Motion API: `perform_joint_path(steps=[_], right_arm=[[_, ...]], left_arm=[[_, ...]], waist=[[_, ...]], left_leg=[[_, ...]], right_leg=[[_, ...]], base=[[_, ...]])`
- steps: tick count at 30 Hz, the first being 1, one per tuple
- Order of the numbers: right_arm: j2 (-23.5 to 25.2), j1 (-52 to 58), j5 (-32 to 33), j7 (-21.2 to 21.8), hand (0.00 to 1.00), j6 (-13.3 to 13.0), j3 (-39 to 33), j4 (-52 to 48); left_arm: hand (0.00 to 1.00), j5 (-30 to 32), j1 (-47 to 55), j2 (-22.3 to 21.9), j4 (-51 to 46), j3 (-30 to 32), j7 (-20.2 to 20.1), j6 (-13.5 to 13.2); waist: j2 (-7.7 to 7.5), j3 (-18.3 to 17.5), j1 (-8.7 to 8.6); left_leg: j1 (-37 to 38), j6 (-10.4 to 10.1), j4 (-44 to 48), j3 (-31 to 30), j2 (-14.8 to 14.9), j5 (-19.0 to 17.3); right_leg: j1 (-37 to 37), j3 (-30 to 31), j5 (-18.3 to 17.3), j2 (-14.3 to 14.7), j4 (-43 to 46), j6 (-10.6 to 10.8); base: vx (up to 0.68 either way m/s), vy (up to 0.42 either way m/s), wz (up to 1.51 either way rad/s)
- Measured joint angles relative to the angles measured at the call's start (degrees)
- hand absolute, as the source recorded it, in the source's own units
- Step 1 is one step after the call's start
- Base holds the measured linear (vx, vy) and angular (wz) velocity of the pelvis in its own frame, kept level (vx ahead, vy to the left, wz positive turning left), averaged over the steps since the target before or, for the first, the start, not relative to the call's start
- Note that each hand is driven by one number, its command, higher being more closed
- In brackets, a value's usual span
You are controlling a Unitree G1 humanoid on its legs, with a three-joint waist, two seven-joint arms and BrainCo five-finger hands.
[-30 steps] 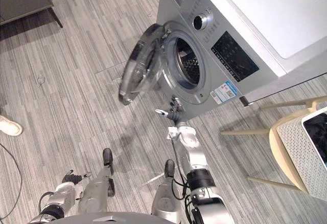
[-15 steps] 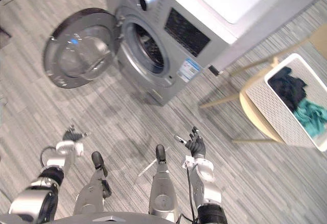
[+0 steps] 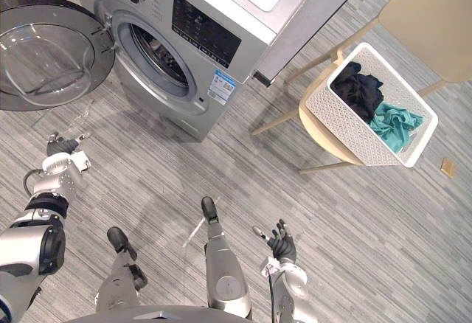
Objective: Pick up the laundry basket with both hands and put the clothes into the washing machine.
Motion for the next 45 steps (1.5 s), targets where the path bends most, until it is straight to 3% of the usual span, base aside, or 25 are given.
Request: perform_joint_path(steps=[4,9,13,16,23,25,30,31,32,33,35,36,37,38,41,45], right_arm=[[0.02,0.01,-0.54,-0.03,0.00,0.27,0.78,3.51],[0.16,-2.54,-1.40,-0.18,0.00,0.75,-4.09,16.02],[0.36,-4.89,-5.06,-2.17,0.00,2.65,-16.65,29.90],[0.54,-4.89,-5.09,-2.71,0.00,4.18,-19.82,34.09],[2.31,-6.62,-7.03,-2.84,0.00,5.81,-28.47,39.98],[2.19,-6.62,-7.54,-2.81,0.00,5.85,-30.15,40.00],[2.19,-7.92,-6.29,-2.82,0.00,5.59,-30.26,40.16],[2.28,-8.53,-5.40,-2.87,0.00,5.46,-30.32,40.05],[2.18,-9.11,-4.81,-2.94,0.00,5.18,-30.24,39.64],[2.05,-9.25,-4.35,-3.30,0.00,4.63,-29.66,38.82],[1.44,-9.06,-3.05,-4.65,0.00,3.64,-27.47,36.24],[0.57,-9.38,-2.46,-5.02,0.00,3.15,-27.00,35.17],[0.11,-9.91,-2.42,-5.00,0.00,2.69,-26.76,35.11],[0.11,-11.13,-2.42,-4.98,0.00,2.66,-26.00,34.65],[4.76,-12.48,-2.53,-4.85,0.00,2.90,-21.37,31.84],[6.67,-12.24,-2.64,-4.88,0.00,2.80,-18.62,30.76]], left_arm=[[0.00,1.04,2.95,-1.48,0.02,0.70,-0.07,0.14],[0.00,6.12,13.16,-7.57,-1.92,-0.92,-0.63,0.37],[0.00,9.81,24.73,-13.35,-1.19,-1.70,-3.58,0.91],[0.00,10.98,31.55,-14.72,1.20,-1.16,-5.68,0.94],[0.00,14.81,42.85,-17.19,7.07,11.80,-9.08,1.97],[0.00,15.28,45.70,-18.87,7.81,16.69,-9.69,2.79],[0.00,14.52,47.76,-20.20,6.67,21.35,-9.71,3.39],[0.00,13.33,46.99,-20.37,5.66,22.70,-9.65,3.37],[0.00,11.83,45.93,-20.68,4.39,23.08,-9.56,3.34],[0.00,9.74,45.29,-21.00,3.55,22.72,-9.53,3.06],[0.00,7.85,45.99,-21.28,1.61,19.24,-9.46,2.69],[0.00,7.82,46.09,-21.56,1.14,16.67,-9.54,2.47],[0.00,8.11,46.11,-21.61,0.97,14.70,-9.63,2.40],[0.00,9.76,46.11,-21.96,-0.55,11.19,-9.72,2.03],[0.00,12.06,44.99,-21.94,-2.90,10.39,-9.80,0.74],[0.00,14.21,44.83,-21.53,-2.71,10.50,-9.24,0.80]], waist=[[-0.01,-0.01,0.04],[0.40,-0.22,0.79],[2.73,-3.45,3.80],[4.10,-4.93,4.71],[5.15,-8.10,7.11],[5.41,-9.21,7.13],[5.83,-10.48,7.43],[5.43,-10.14,7.62],[4.83,-9.65,8.33],[4.49,-9.12,8.95],[4.47,-9.09,9.76],[5.75,-9.01,9.99],[6.56,-8.96,10.23],[7.72,-9.03,11.30],[6.02,-8.89,13.57],[5.70,-9.55,13.45]], left_leg=[[0.27,-0.13,-0.01,-1.45,-0.16,-1.25],[3.44,0.72,0.00,-3.62,-1.45,-1.46],[4.13,1.81,-0.02,-6.33,-3.34,-2.30],[5.80,2.50,-0.02,-7.82,-4.62,-2.79],[11.02,2.49,-0.02,-7.80,-5.38,-4.58],[13.03,2.21,-0.02,-7.70,-5.18,-5.21],[14.93,1.22,0.56,-7.36,-2.27,-6.00],[13.94,1.89,4.82,-7.31,-0.82,-7.11],[11.84,4.70,12.03,-5.85,0.86,-9.35],[10.14,7.13,18.71,-4.09,2.13,-9.27],[8.48,5.85,25.36,-5.39,2.45,-11.62],[6.79,3.66,29.98,-8.24,0.16,-16.27],[6.29,3.08,31.03,-11.07,-2.85,-19.24],[7.27,5.77,28.64,-17.61,-8.74,-26.08],[9.10,6.98,26.92,-22.98,-13.96,-28.32],[13.97,8.36,23.37,-18.28,-13.84,-28.11]], right_leg=[[0.79,-1.27,-0.23,-0.17,0.57,-0.15],[6.10,-4.18,-2.28,-1.45,0.81,-0.25],[9.27,-7.09,-3.61,-3.48,0.52,0.51],[12.48,-8.80,-4.72,-4.79,0.18,0.69],[17.46,-9.04,-6.88,-5.58,0.87,0.68],[18.39,-8.99,-8.08,-5.43,2.21,0.20],[18.93,-8.78,-11.20,-2.91,6.39,-0.98],[18.40,-8.87,-12.36,-1.89,8.23,-1.74],[18.05,-8.46,-13.55,-1.25,10.23,-2.18],[18.43,-7.98,-14.35,-1.23,11.97,-2.84],[18.55,-6.93,-15.17,-1.03,13.50,-3.16],[18.35,-6.47,-15.09,-1.17,13.55,-3.06],[18.04,-5.91,-15.05,-1.44,13.61,-2.95],[16.91,-3.85,-15.16,-0.97,14.27,-2.79],[16.62,1.65,-13.20,-0.76,12.05,-3.08],[18.01,5.56,-12.56,-0.69,10.99,-3.49]], base=[[-0.05,0.006,0.16],[-0.02,0.009,0.33],[0.03,0.028,0.45],[0.07,0.024,0.31],[0.05,0.001,0.03],[0.03,-0.014,-0.02],[0.03,-0.067,-0.03],[0.02,-0.132,-0.08],[0.03,-0.163,-0.13],[-0.01,-0.163,-0.28],[0.00,-0.111,-0.20],[0.00,0.013,-0.16],[-0.03,0.136,-0.39],[-0.03,0.176,-0.51],[0.00,0.182,-0.90],[0.08,0.107,-0.68]])
